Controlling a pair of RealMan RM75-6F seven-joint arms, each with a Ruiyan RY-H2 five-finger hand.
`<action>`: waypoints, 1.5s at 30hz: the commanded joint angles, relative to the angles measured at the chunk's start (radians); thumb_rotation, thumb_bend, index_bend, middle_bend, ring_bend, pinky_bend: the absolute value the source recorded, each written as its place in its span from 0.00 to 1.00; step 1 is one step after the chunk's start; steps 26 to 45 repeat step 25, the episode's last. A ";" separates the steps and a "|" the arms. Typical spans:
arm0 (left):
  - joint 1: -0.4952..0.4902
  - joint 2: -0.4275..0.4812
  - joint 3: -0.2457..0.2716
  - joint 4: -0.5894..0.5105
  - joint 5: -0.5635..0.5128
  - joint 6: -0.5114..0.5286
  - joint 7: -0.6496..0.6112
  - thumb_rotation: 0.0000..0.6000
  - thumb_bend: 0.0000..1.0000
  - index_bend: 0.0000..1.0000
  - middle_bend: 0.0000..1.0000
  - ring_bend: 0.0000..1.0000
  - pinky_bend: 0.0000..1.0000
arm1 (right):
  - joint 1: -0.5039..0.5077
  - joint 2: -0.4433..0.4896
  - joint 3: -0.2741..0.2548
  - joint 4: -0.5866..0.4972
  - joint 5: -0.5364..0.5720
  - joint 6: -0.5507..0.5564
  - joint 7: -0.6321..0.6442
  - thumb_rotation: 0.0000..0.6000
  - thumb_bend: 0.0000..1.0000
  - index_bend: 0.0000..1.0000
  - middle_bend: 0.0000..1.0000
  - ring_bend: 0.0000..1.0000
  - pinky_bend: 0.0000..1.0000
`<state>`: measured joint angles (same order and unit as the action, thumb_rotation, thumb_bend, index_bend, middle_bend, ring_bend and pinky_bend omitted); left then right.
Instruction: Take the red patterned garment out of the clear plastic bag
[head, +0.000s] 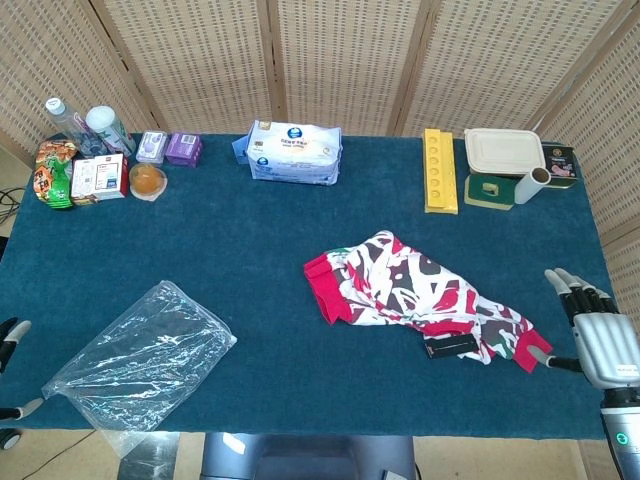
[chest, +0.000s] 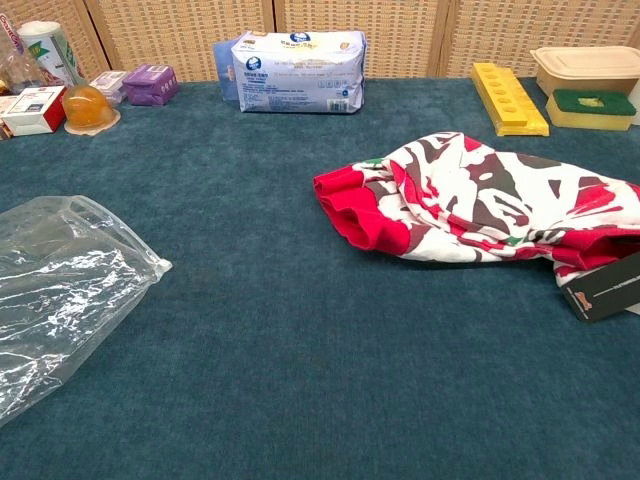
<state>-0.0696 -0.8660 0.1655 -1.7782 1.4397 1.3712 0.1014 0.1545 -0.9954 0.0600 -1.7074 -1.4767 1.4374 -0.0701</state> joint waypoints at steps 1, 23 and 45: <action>0.011 0.001 -0.010 -0.011 0.015 0.039 -0.040 1.00 0.00 0.00 0.01 0.00 0.05 | 0.000 -0.001 0.001 0.002 -0.001 -0.002 0.002 0.80 0.08 0.02 0.10 0.15 0.19; 0.126 -0.212 -0.173 0.176 -0.013 0.299 -0.205 1.00 0.00 0.00 0.01 0.00 0.05 | -0.012 -0.020 0.019 -0.009 0.008 0.015 -0.023 0.80 0.08 0.03 0.11 0.15 0.19; 0.125 -0.213 -0.175 0.175 -0.009 0.295 -0.208 1.00 0.00 0.00 0.01 0.00 0.05 | -0.013 -0.021 0.021 -0.010 0.010 0.015 -0.025 0.80 0.08 0.03 0.11 0.15 0.19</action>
